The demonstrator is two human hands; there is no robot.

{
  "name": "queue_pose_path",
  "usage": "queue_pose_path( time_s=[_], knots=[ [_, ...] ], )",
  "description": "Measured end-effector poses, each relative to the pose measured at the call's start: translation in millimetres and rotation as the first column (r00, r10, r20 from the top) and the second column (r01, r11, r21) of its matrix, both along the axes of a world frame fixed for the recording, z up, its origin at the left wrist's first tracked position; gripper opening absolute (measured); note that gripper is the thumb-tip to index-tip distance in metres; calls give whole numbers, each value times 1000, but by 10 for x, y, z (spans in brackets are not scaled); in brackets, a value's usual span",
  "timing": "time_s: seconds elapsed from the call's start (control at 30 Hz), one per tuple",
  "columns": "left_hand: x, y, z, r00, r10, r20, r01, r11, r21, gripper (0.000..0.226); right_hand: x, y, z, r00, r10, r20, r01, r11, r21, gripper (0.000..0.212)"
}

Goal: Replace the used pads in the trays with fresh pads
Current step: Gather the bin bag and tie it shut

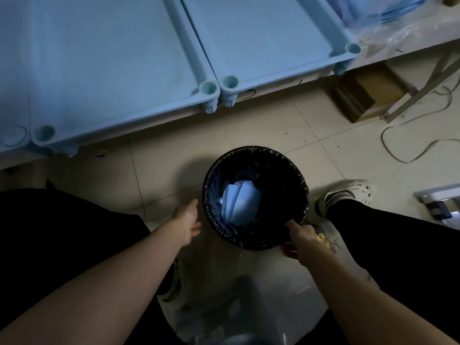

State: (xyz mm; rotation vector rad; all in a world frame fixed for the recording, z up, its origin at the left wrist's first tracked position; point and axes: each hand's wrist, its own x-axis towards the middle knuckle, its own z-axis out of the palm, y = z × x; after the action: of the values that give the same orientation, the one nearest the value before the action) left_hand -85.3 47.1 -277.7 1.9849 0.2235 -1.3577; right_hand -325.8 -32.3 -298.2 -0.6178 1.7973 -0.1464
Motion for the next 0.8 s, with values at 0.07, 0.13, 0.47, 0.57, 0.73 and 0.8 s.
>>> queue_pose_path(
  time_s=[0.07, 0.13, 0.47, 0.57, 0.73, 0.8],
  knots=[
    [-62, 6, -89, 997, 20, -74, -18, 1000, 20, 49, -20, 11, 19, 999, 33, -12, -33, 999, -32, 25],
    [-98, -2, -183, 988, 60, -145, -57, 998, 24, 45, 7, 36, 60, 998, 56, -19, -57, 996, -71, 19],
    [-115, -63, -305, 908, 211, -361, -244, 969, -47, 23, 80, 57, 87, 993, 104, -57, -111, 985, -129, 9],
    [-140, -52, -338, 933, 206, -296, -232, 971, -56, 21, 56, 59, 57, 992, 103, -69, -111, 986, -128, 11],
    [-290, -40, -243, 908, -110, 404, 76, 992, 100, 33, 63, 108, -27, 886, 259, -384, -375, 887, -267, 60],
    [-336, -3, -196, 816, -188, 547, 151, 982, 111, 30, 60, 169, 32, 683, 335, -649, -681, 613, -400, 78]
  ],
)
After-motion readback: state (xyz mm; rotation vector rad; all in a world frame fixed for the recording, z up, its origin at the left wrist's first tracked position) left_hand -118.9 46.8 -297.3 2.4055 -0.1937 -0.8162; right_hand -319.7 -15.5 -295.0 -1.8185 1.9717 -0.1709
